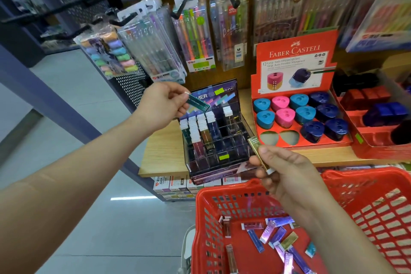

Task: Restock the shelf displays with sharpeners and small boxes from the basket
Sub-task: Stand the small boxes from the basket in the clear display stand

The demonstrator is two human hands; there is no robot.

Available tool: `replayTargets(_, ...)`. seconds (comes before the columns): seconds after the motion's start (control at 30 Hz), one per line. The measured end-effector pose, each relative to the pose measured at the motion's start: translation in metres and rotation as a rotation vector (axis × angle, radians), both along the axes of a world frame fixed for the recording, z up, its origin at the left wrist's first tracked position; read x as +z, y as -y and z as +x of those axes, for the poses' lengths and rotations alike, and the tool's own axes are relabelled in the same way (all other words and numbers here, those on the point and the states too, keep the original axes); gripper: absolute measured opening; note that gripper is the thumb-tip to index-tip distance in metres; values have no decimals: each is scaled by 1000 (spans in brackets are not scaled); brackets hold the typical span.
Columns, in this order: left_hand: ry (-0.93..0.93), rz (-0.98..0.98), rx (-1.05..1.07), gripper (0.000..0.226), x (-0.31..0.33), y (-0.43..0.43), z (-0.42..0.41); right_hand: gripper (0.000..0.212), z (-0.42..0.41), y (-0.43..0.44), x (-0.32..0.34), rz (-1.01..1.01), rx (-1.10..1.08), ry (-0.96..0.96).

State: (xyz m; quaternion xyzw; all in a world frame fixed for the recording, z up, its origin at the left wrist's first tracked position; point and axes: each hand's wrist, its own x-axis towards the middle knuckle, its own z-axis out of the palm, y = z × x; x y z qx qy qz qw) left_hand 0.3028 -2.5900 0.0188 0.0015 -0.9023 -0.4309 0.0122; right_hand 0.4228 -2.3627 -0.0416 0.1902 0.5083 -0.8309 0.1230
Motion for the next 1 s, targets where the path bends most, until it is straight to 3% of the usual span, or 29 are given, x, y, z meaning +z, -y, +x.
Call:
replayTargets(0.1,-44,-136,-37,11,-4,3,-4,10,-1,0,-1,74,28,-14)
replayTargets(0.23,-124,-440,-34,9,1,17,-8,34,-5,-1,-4,88,48,-51)
replayTargets(0.3,-135,-521,-20,11,5,27,-8,28,-7,-2,-7,42,60,-57)
replayTargets(0.53,-106,-624,-126,11,-11,35,0,17,-6,4,-11,-18,98,-70)
replayTargets(0.73,-257,-719,-245,21,-30,35,9,16,-2,8,-9,11,75,-42)
replayTargets(0.9,-360,-802,-320,22,-35,38,11,19,-3,10,-12,-9,54,-45)
replayTargets(1.0,-341,-879,-345,25,-34,41,8,36,-4,10,-14,-13,63,-41)
